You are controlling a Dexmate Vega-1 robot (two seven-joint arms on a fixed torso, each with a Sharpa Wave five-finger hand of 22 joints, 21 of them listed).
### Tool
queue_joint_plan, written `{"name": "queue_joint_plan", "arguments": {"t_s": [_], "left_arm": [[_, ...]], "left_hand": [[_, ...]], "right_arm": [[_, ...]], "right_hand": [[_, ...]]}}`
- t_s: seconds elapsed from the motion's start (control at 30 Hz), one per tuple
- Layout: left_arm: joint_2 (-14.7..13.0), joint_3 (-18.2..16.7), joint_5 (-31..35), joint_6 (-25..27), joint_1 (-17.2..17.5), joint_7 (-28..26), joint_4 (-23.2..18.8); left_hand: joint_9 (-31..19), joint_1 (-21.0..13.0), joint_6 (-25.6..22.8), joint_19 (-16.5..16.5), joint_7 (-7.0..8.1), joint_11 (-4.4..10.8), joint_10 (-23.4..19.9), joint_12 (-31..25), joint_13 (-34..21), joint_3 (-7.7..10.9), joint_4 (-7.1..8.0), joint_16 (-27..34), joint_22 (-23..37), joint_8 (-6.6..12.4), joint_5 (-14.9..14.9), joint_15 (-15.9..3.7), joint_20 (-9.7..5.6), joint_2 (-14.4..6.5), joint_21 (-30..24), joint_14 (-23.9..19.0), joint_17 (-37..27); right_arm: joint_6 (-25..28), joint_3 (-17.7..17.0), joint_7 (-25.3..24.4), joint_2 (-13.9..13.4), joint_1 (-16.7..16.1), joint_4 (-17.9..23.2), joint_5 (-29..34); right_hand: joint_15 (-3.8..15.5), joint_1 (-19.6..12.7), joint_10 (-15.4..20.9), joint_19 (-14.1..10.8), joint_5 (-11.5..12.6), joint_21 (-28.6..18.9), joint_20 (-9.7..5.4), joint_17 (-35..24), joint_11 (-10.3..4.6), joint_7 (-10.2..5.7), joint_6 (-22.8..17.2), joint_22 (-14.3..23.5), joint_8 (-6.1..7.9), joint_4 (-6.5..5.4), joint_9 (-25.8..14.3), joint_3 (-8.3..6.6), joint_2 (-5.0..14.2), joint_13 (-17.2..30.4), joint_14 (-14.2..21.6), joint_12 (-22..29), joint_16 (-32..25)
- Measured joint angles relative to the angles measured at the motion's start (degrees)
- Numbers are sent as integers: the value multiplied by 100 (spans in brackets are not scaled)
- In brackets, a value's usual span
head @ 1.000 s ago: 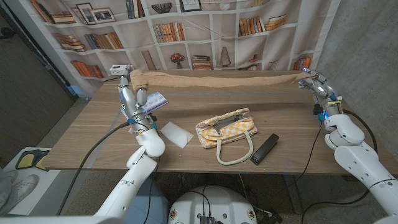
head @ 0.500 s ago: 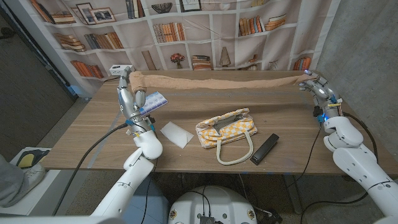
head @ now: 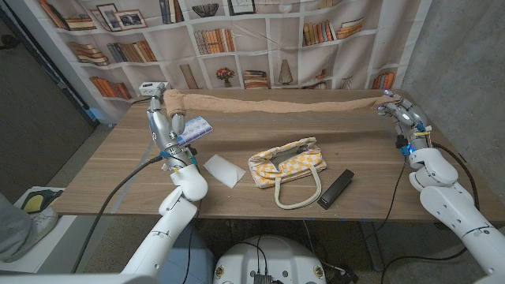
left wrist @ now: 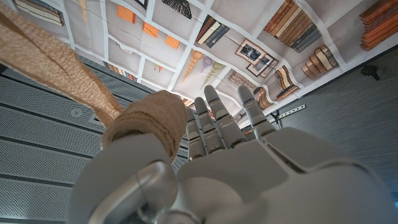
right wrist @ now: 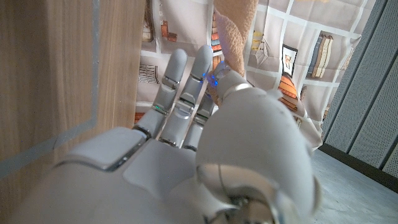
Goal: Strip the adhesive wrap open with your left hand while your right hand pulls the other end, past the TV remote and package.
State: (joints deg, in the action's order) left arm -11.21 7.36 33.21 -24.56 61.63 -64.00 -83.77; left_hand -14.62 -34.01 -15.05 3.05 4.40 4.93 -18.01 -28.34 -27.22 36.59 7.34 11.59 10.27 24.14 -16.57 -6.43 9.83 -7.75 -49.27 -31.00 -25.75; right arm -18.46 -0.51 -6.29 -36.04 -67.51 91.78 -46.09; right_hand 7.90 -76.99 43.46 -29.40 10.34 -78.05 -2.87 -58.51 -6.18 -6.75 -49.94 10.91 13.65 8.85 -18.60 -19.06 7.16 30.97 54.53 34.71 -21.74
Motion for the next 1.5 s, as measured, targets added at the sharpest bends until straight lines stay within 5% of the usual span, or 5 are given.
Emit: {"name": "queue_joint_plan", "arguments": {"t_s": [0.43,0.6,0.8,1.37,1.5], "left_arm": [[-156,41,17,-6,55,0,-87],[-198,45,18,-68,89,0,-119],[-222,7,86,-191,106,0,-52],[-235,-138,306,-294,203,0,5],[-222,-217,359,-295,273,1,-40]], "left_hand": [[23,31,-41,117,-41,31,-31,-28,0,2,-2,28,0,2,0,51,-31,-31,33,-27,42],[28,-274,-50,188,-94,-43,-37,-49,0,149,-359,135,0,-25,56,175,-62,-336,34,51,-51],[28,-464,-115,369,-159,-106,-61,-70,0,197,-499,258,0,-63,185,206,-114,-399,-6,19,-179],[-2,-668,-286,1132,-329,-208,-164,-178,-29,301,-490,447,30,-63,416,154,-391,-392,-294,-263,-282],[-17,-698,-286,1496,-329,-206,-207,-178,-28,318,-472,460,49,-63,461,140,-351,-362,-453,-291,-282]], "right_arm": [[-59,-85,-90,1,-137,67,-7],[-44,-150,-253,1,-241,150,-2],[14,-215,-467,22,-342,240,12],[11,-257,-597,142,-376,221,62],[-25,-290,-634,151,-398,221,72]], "right_hand": [[-1,0,-1,40,0,-86,0,-27,1,0,0,1,-34,-25,-16,-25,0,25,-1,-43,44],[17,0,-1,55,0,-87,15,-54,1,-11,-11,1,-34,-25,-16,-24,0,27,18,-43,44],[17,0,-1,91,0,-121,10,-53,1,-11,-10,-26,-34,-25,-16,-24,0,26,18,-43,44],[-2,0,-2,114,0,-184,32,-106,1,-10,-10,-26,-34,-18,-43,-64,0,29,38,-87,99],[-2,0,-2,143,0,-202,1,-116,2,-11,-10,-26,-34,-26,-43,-72,0,46,38,-88,107]]}}
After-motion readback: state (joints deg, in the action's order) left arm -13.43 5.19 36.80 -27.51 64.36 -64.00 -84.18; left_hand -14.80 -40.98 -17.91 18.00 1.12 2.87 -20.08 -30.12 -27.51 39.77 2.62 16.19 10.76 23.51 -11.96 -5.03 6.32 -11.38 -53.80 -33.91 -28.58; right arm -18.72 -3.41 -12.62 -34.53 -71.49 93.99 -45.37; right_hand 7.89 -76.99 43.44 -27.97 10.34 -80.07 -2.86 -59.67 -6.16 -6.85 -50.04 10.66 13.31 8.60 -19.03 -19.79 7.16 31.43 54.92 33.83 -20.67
